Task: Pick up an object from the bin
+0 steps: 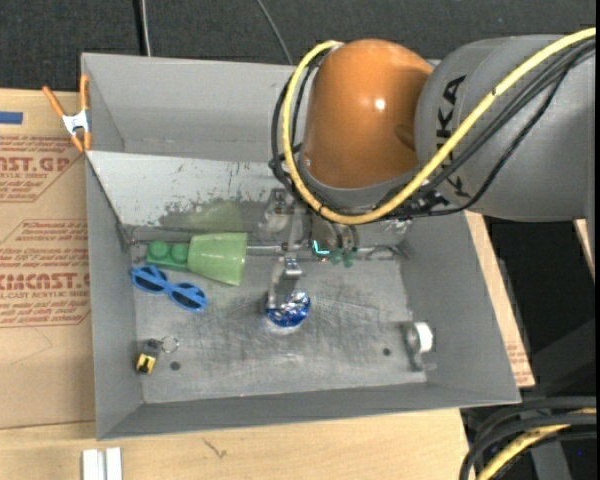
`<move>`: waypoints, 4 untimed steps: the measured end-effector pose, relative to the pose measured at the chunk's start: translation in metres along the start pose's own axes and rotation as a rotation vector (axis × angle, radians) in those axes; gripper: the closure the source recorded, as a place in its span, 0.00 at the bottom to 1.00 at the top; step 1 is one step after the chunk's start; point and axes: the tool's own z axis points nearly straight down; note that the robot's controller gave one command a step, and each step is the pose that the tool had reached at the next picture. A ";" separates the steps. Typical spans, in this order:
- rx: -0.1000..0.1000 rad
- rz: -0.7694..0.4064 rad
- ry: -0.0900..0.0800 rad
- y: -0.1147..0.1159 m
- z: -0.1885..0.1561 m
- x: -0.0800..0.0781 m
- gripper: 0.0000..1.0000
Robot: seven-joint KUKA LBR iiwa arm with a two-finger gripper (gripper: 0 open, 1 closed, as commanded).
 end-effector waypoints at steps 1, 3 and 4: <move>-0.002 -0.021 -0.011 0.057 0.130 -0.030 0.00; -0.002 0.188 -0.005 0.087 0.119 -0.001 0.00; -0.008 0.246 -0.010 0.063 0.164 -0.012 0.00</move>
Offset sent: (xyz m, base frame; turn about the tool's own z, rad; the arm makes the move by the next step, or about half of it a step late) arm 0.0346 0.0692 -0.1669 -0.0236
